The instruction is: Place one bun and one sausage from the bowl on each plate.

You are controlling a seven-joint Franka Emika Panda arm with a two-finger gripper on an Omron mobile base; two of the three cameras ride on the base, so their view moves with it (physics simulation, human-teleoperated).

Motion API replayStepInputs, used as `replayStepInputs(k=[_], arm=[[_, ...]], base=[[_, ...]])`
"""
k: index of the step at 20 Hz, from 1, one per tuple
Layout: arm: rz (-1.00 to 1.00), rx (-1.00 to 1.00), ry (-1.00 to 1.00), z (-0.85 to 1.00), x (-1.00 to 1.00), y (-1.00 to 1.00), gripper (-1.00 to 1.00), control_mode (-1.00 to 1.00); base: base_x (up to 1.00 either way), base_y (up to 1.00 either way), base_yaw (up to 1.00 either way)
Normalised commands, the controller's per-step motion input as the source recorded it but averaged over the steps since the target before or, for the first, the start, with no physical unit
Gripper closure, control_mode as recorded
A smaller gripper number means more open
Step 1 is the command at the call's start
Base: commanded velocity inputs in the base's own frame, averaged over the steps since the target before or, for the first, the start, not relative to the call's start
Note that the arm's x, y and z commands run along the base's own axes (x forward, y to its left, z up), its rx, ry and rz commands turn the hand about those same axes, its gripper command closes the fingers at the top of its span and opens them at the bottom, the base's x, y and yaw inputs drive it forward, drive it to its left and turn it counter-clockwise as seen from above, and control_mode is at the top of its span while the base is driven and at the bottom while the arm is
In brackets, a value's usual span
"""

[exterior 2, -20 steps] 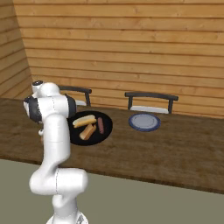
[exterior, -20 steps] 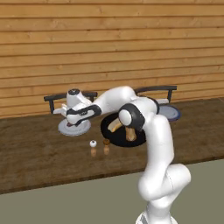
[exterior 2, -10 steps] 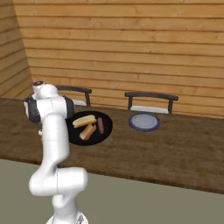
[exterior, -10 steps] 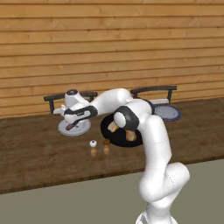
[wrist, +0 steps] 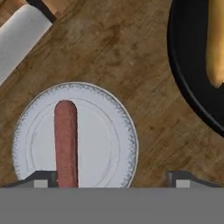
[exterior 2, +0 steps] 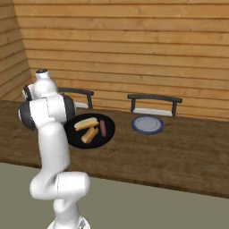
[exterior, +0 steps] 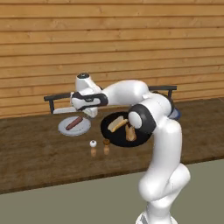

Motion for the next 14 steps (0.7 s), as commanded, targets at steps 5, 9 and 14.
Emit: replayStepInputs(k=[5, 9, 14], arm=[[-0.03, 0.03, 0.11, 0.13, -0.42, -1.00, -1.00, -1.00], [-0.05, 0.00, 0.19, 0.00, -0.19, -1.00, -1.00, -1.00], [-0.03, 0.00, 0.22, -0.08, -0.04, -1.00, -1.00, -1.00]], base=[[0.00, 0.00, 0.00], [0.00, 0.00, 0.00], [0.00, 0.00, 0.00]])
